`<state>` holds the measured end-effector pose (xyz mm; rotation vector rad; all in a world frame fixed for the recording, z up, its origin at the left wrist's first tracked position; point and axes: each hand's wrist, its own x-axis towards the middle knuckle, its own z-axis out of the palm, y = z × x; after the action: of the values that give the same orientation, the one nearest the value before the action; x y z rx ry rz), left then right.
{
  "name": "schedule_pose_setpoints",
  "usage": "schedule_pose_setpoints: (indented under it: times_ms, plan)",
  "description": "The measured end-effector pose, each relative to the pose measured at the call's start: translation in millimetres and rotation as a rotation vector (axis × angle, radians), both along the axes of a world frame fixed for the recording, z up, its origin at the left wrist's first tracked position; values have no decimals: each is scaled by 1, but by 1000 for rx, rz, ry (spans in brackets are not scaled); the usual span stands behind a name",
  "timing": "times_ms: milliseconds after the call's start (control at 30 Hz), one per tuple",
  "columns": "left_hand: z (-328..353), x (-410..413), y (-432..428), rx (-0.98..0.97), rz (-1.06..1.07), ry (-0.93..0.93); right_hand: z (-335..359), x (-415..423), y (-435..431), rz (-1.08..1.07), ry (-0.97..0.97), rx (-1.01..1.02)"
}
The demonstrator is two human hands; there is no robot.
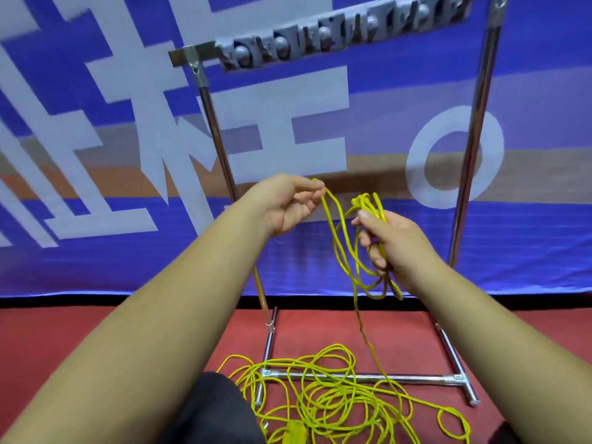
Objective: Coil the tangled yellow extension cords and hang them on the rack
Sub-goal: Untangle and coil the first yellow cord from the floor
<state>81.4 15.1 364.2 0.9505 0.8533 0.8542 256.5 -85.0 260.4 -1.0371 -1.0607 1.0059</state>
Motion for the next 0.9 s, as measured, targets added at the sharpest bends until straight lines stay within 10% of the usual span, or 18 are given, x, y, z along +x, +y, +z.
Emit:
schedule_pose_setpoints:
  times_ms: [300, 900]
  plan:
    - [-75, -11, 6, 89, -20, 242, -31, 4, 16, 22, -101, -149]
    - [-154, -10, 46, -330, 212, 16, -58, -17, 44, 169, -103, -502]
